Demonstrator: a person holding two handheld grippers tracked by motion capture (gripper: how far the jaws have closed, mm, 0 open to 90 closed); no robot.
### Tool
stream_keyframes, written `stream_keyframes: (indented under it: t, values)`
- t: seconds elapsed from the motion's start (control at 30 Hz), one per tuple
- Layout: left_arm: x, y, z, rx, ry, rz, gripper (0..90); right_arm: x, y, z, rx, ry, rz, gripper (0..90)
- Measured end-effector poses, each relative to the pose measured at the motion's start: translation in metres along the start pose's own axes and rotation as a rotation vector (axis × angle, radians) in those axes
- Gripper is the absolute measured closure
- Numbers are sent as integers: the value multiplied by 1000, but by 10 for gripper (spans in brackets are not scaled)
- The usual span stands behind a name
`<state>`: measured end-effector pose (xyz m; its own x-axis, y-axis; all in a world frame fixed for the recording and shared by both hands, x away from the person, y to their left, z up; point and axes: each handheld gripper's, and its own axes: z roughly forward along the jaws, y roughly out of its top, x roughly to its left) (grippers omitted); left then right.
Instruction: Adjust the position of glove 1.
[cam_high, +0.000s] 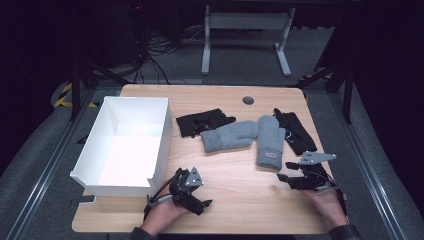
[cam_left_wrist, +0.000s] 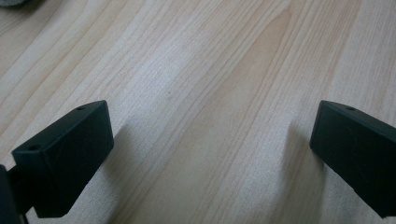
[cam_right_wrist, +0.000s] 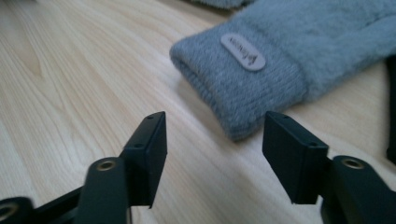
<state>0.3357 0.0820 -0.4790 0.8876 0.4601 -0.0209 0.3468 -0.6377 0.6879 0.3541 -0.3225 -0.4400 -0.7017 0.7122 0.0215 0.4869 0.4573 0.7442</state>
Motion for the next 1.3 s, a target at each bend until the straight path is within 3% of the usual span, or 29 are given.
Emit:
stream_keyframes:
  t: [0.07,0.1,0.3,0.47,0.67,1.0,1.3]
  values:
    - [0,0,0,0,0,0,0,-1,2,0,-5,7,3,465]
    - [0,0,0,-1,-1,0,0,-2,6,1,-9,18,4,543]
    - [0,0,0,0,1,-2,0,-4,18,8,-21,75,4,713]
    - [0,0,0,0,0,-2,1,-7,27,14,-19,95,-5,891]
    - [0,0,0,-1,0,-1,1,-12,39,21,-23,97,-13,900]
    - [0,0,0,2,0,1,1,-28,50,34,-37,52,-3,900]
    - [0,0,0,-1,0,-2,1,-35,48,44,-9,40,5,900]
